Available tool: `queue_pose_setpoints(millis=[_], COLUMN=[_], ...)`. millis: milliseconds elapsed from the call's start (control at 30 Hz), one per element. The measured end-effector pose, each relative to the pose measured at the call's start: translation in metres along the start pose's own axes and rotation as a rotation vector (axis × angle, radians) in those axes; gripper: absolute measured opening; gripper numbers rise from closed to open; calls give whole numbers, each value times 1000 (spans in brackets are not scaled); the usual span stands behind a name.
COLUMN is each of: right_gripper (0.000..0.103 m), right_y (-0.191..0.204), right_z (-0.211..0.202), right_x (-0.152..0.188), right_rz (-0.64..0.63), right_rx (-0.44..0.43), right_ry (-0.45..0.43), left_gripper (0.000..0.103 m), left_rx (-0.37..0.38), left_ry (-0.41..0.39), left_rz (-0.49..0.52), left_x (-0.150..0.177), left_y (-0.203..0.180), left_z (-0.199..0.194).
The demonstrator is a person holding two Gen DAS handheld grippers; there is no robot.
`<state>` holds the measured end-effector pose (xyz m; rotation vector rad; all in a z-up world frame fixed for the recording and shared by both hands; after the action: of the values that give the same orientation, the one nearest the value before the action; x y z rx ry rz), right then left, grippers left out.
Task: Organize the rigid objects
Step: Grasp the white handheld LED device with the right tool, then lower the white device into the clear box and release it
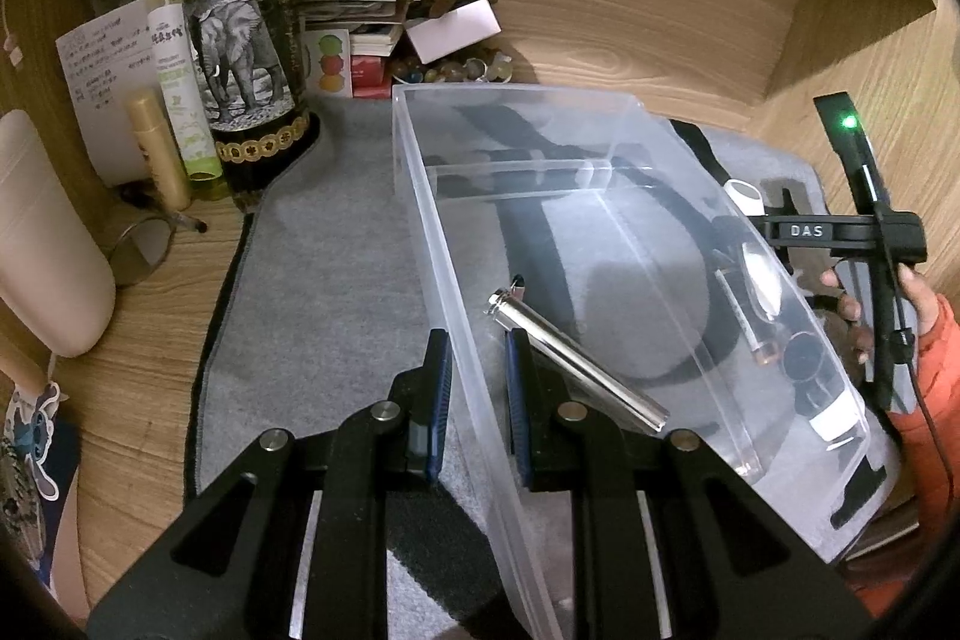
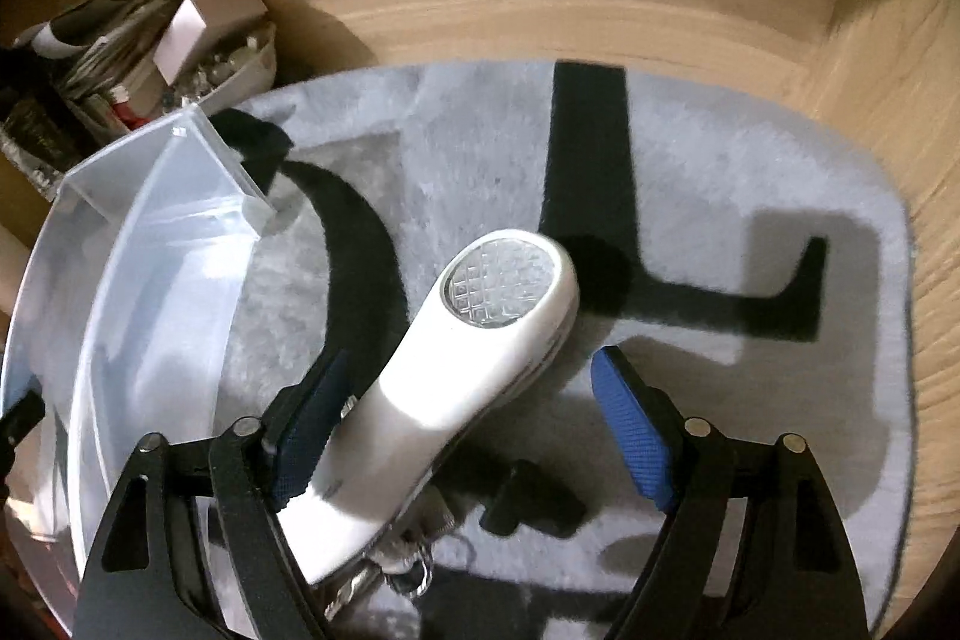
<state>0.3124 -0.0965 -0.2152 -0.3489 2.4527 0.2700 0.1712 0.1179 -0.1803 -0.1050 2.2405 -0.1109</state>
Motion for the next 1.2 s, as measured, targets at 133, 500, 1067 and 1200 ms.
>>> queue_pose_setpoints(millis=[133,500,1067,1200], right_gripper=[49,34,34,34], right_y=[2,12,63,82], right_z=[1,-24,-133,-154], right_x=[-4,-13,-72,-79], right_rz=[-2,-24,-77,-115], right_rx=[-22,-68,-143,-186], right_ry=[-26,-115,-407,-452], left_gripper=[18,18,18,18], left_rx=[-2,-3,-4,-4], left_ry=[2,2,3,2], left_rz=[2,1,-4,-4], left_x=[0,0,0,0], left_y=[0,0,-1,-1], left_z=[0,0,1,1])
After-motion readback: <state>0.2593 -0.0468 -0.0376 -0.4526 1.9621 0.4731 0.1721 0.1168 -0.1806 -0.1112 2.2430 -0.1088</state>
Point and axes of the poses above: each gripper's, at about its wrist camera, not at the fingertips, and z roughly the way its jaws point, y to its left, x to its underside, the point moved 10 cm from there along z, roughly the way its jaws point, and after that the axes turned 9 degrees about -y, right-handed, at the moved point
